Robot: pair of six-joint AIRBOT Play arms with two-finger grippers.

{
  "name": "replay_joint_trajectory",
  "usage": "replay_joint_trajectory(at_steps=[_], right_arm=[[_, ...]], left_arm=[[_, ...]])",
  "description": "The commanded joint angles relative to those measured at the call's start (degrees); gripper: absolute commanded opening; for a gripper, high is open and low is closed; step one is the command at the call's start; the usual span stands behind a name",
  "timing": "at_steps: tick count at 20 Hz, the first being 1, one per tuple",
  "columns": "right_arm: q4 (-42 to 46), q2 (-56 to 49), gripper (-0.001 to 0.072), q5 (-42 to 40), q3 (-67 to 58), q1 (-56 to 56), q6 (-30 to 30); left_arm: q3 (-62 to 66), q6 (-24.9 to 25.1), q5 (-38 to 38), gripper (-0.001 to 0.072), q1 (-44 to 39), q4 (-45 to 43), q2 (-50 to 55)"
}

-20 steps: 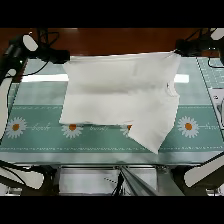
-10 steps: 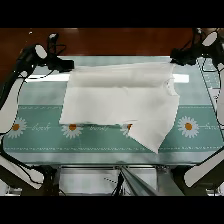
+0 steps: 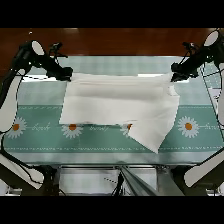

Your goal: Fold the shirts.

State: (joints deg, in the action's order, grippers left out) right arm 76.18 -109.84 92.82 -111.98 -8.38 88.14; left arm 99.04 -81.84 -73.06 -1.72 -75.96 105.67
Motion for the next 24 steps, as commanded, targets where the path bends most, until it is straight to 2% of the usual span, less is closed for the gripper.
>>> replay_joint_trajectory(at_steps=[1,3,4,5,6,7,9,10,11,13,15,17,18,21,24], right_arm=[[0.2,0.0,0.0116,2.4,0.0,0.0,1.0],[0.2,0.1,0.0348,4.5,0.0,0.0,-0.9],[0.4,0.1,0.0383,7.0,0.0,0.0,-2.4],[1.7,0.1,0.0384,10.4,0.0,-0.2,-3.7],[4.7,0.3,0.0384,13.9,0.0,-0.2,-4.6],[7.0,1.2,0.0384,14.0,0.2,-0.5,-2.3],[12.3,4.2,0.0391,13.4,1.5,-1.3,-2.9],[13.9,6.1,0.0419,12.4,3.3,-2.3,-2.9],[13.9,8.5,0.0422,10.8,6.4,-3.7,-3.3],[12.3,13.6,0.0496,6.6,15.4,-7.2,-5.5],[7.1,18.9,0.0496,0.2,26.8,-12.0,-6.7],[-0.5,24.2,0.0496,-7.8,37.8,-16.7,-8.9],[-4.1,26.6,0.0496,-11.6,42.2,-18.5,-10.3],[-10.6,33.0,0.0492,-19.8,50.6,-21.3,-13.9],[-11.7,35.5,0.0492,-21.0,52.6,-21.2,-15.4]], left_arm=[[0.2,0.2,-3.1,0.0094,0.3,0.9,0.2],[0.8,0.2,-5.2,0.0210,0.7,0.9,-0.1],[1.4,0.2,-6.9,0.0211,1.3,0.9,-0.4],[2.1,0.2,-8.8,0.0239,2.0,0.9,-0.7],[2.5,0.5,-11.3,0.0337,3.2,0.9,-1.2],[2.4,0.4,-14.8,0.0339,4.8,0.9,-1.5],[1.9,0.1,-24.3,0.0339,9.1,1.2,-1.7],[0.4,0.4,-27.0,0.0339,11.6,2.4,-2.3],[-2.5,0.5,-27.1,0.0339,14.1,5.4,-3.9],[-12.5,1.9,-24.5,0.0340,18.9,12.2,-9.1],[-24.6,4.0,-21.0,0.0345,22.7,12.8,-14.4],[-36.3,5.8,-17.0,0.0646,25.7,13.1,-18.5],[-40.9,7.5,-15.1,0.0673,27.0,14.1,-19.7],[-47.5,13.4,-10.9,0.0672,28.6,20.8,-20.1],[-47.8,12.6,-5.7,0.0666,26.8,22.5,-19.8]])
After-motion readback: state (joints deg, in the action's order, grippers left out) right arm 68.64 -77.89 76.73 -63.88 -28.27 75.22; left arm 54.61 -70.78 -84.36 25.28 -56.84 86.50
